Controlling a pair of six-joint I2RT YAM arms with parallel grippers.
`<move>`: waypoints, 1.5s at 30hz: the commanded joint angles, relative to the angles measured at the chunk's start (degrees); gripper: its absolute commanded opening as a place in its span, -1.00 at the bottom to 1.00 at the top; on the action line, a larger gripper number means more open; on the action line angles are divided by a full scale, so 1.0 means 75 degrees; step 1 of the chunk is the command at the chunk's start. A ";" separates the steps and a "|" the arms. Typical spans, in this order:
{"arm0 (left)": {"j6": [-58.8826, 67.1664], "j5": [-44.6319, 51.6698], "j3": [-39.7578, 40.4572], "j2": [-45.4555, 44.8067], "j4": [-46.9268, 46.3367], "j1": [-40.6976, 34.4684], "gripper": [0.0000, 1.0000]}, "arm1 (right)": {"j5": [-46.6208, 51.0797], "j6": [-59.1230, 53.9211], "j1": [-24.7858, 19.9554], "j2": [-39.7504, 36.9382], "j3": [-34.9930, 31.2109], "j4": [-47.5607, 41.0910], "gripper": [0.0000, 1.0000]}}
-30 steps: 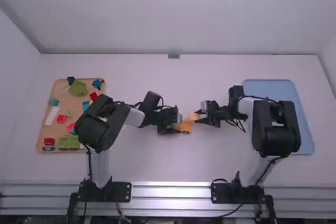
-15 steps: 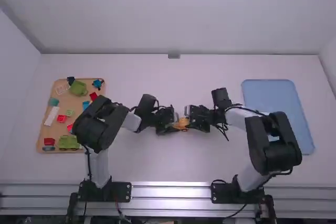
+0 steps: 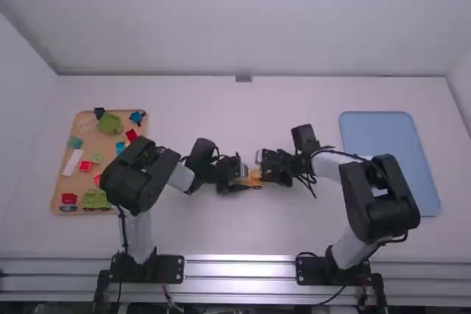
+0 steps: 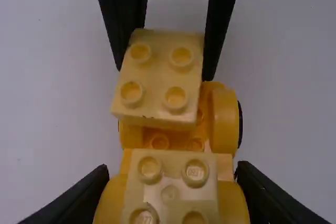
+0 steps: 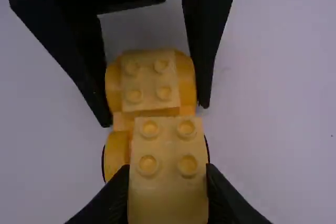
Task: Assemble lego blocks to make yellow taxi
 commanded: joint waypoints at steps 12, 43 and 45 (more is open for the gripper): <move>0.0125 -0.0866 0.0286 0.0364 -0.1507 0.0015 -0.14 | 0.0425 -0.0117 0.0530 0.0087 0.0073 -0.0035 -0.62; 0.0125 -0.0866 0.0248 0.0364 -0.1550 0.0009 -0.17 | 0.0466 -0.0079 0.0676 0.0087 0.0221 -0.0221 -0.51; 0.0122 -0.0866 0.0248 0.0361 -0.1553 0.0009 -0.17 | 0.0475 -0.0073 0.0682 0.0087 0.0227 -0.0201 -0.50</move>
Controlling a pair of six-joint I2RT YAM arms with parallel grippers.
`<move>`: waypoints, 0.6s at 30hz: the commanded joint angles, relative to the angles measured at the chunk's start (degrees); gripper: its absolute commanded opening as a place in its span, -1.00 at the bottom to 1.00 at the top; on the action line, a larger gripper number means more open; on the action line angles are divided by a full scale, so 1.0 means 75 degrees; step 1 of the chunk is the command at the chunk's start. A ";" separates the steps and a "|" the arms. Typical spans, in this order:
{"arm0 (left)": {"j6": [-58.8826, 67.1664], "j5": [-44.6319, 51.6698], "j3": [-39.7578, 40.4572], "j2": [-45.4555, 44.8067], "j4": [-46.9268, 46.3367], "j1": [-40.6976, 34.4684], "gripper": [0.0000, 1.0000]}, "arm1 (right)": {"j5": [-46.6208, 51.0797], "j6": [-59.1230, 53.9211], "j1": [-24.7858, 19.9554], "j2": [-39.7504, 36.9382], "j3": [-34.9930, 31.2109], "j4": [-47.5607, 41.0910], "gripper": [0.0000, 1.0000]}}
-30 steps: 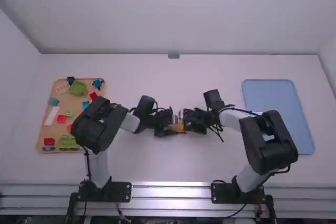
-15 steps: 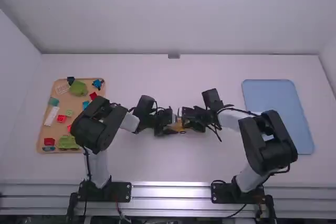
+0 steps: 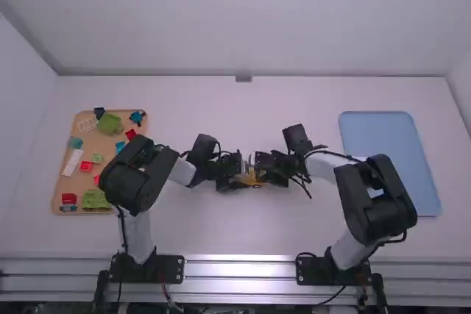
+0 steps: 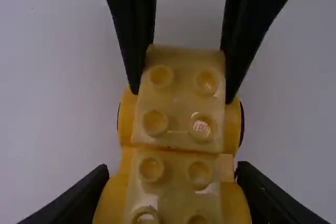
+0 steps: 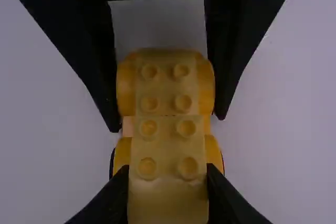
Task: Assemble lego blocks to make yellow taxi
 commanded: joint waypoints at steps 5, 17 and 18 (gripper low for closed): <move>-0.0169 -0.0933 -0.0309 0.0382 -0.0321 -0.0035 -0.17 | -0.0192 -0.0070 0.0140 0.0093 0.0070 -0.0058 -0.08; -0.0172 -0.0935 -0.0309 0.0385 -0.0318 -0.0058 -0.18 | -0.2020 -0.0947 -0.0589 -0.0673 0.0431 -0.1177 0.33; -0.0169 -0.0935 -0.0309 0.0382 -0.0318 -0.0058 -0.18 | -0.2040 -0.0959 -0.0632 -0.0699 0.0417 -0.1172 0.33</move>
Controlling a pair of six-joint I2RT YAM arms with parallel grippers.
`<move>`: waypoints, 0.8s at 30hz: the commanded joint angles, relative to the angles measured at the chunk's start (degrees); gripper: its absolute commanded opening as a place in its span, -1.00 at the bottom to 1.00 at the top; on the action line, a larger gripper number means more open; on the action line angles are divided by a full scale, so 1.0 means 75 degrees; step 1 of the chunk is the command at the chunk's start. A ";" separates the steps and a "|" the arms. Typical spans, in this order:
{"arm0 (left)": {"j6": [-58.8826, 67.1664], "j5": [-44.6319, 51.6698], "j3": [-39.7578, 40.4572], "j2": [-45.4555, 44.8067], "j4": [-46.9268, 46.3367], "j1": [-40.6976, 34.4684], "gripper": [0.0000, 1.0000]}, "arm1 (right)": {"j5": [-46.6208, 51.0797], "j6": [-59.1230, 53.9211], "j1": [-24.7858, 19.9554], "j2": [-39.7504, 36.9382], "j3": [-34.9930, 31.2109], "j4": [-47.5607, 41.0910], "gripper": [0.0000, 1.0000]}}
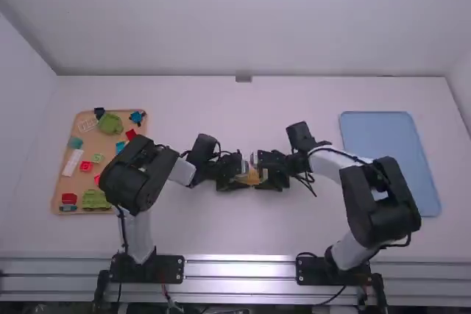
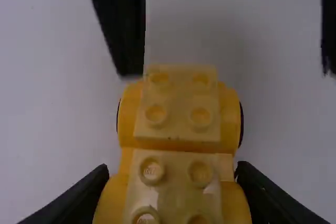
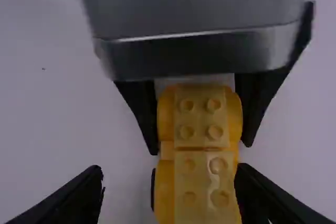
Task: Assemble lego blocks to make yellow taxi
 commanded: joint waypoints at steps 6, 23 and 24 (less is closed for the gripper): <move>-0.0163 -0.0918 -0.0309 0.0385 -0.0289 -0.0052 -0.21 | -0.0903 -0.0026 -0.0571 -0.0321 -0.0364 0.0702 -1.00; -0.0166 -0.0912 -0.0309 0.0385 -0.0125 -0.0050 -0.32 | 0.0527 0.1996 0.0568 0.1250 -0.0781 0.2751 -1.00; -0.0166 -0.0915 -0.0309 0.0385 -0.0143 -0.0050 -0.33 | 0.0705 0.2072 0.0589 0.1320 -0.0714 0.2661 -1.00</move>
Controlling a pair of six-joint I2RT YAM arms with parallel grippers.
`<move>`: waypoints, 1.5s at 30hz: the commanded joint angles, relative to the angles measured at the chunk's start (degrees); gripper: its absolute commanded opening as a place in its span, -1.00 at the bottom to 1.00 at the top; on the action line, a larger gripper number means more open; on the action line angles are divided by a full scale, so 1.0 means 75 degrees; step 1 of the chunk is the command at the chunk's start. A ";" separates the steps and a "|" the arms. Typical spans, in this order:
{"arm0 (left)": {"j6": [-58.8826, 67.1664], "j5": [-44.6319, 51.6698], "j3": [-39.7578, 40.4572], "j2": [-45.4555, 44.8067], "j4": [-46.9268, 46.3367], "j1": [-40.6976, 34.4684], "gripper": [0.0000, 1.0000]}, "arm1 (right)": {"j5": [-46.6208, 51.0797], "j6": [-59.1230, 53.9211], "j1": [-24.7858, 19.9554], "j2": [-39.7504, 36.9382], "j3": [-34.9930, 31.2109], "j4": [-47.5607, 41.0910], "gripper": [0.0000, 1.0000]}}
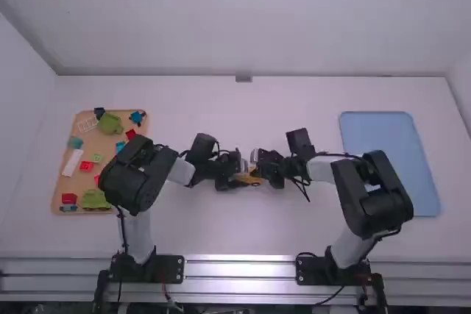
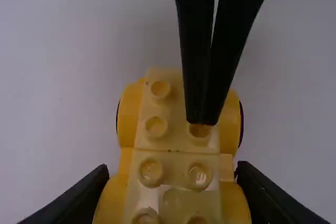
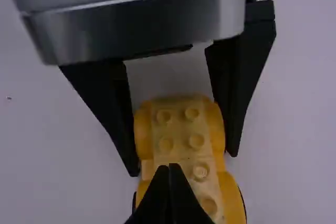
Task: Assemble lego blocks to make yellow taxi
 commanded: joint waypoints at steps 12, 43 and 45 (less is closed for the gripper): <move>-0.0041 -0.0828 -0.0294 0.0385 -0.0251 -0.0137 -0.35 | 0.0061 -0.0064 -0.0245 0.0560 0.0026 -0.0580 -1.00; 0.0096 -0.1163 0.1343 -0.0565 -0.2897 0.0388 0.98 | -0.1256 0.1061 -0.1043 -0.3054 0.0752 -0.0583 0.98; -0.0087 -0.1163 0.1390 -0.1355 -0.3497 0.0507 0.98 | -0.1259 0.1390 -0.1040 -0.3051 0.0752 -0.0326 0.98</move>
